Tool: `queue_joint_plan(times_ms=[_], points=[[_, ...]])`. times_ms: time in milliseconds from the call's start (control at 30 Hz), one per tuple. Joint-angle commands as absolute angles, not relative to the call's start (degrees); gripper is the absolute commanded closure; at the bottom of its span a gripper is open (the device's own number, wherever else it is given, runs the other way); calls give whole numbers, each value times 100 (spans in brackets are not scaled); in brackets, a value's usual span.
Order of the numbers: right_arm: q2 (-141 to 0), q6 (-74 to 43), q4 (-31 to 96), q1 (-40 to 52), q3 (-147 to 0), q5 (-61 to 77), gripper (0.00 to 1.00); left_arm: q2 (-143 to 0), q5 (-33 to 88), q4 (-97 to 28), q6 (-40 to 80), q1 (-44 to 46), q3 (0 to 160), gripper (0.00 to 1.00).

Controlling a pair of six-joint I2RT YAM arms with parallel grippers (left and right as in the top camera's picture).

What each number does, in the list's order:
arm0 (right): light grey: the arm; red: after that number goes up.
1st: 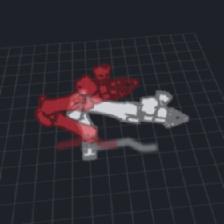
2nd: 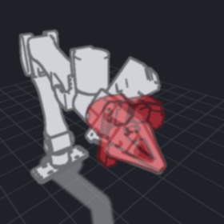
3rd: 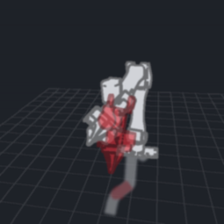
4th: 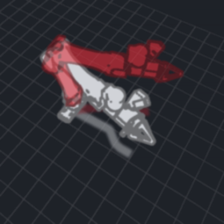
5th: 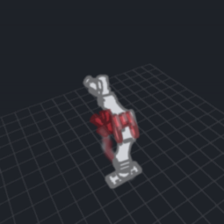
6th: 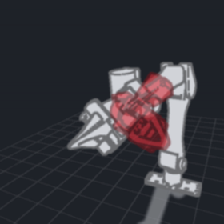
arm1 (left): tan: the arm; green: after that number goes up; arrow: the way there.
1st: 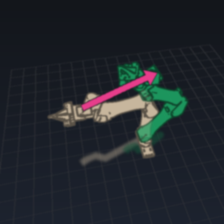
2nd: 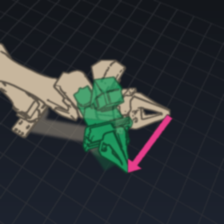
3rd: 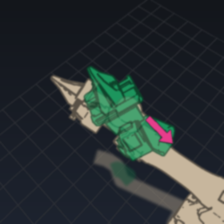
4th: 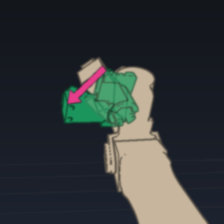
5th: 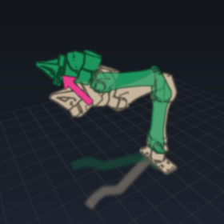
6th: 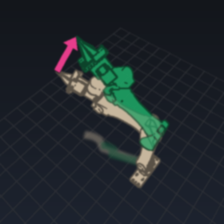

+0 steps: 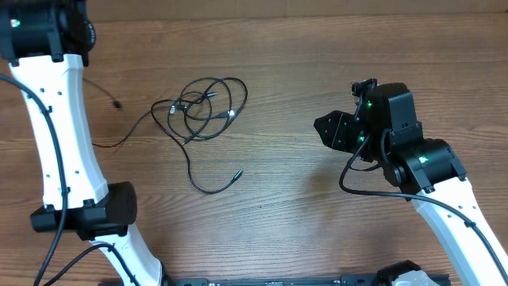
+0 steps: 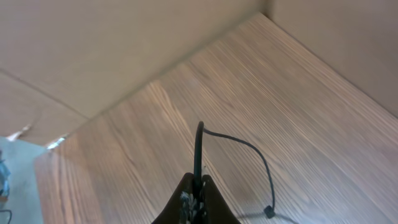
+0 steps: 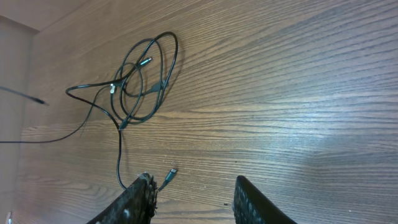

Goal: Untangle cables

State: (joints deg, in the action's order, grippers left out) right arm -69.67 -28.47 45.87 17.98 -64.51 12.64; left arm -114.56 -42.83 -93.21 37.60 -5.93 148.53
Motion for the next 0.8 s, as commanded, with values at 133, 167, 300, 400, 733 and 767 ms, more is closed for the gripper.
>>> queue_joint_plan(times_ms=[133, 167, 300, 400, 733, 767], points=[[-6963, -2799, 4554, 1769, -6560, 1208, 61, -10484, -4856, -8930, 3883, -1612, 14910, 96], [-6963, -2799, 4554, 1769, -6560, 1208, 61, -10388, -4842, -8844, 3883, -1796, 14910, 96], [-6963, -2799, 4550, 1769, -6560, 1208, 61, -10049, -4639, -8517, 3900, -2622, 14910, 96], [-6963, -2799, 4515, 1769, -6560, 1208, 61, -9966, -4331, -8399, 3922, -3105, 14910, 96], [-6963, -2799, 4510, 1769, -6560, 1208, 61, -10079, -1870, -8348, 4281, -3734, 14903, 96], [-6963, -2799, 4510, 1769, -6560, 1208, 61, -10114, -1546, -8355, 4244, -3710, 14903, 96]])
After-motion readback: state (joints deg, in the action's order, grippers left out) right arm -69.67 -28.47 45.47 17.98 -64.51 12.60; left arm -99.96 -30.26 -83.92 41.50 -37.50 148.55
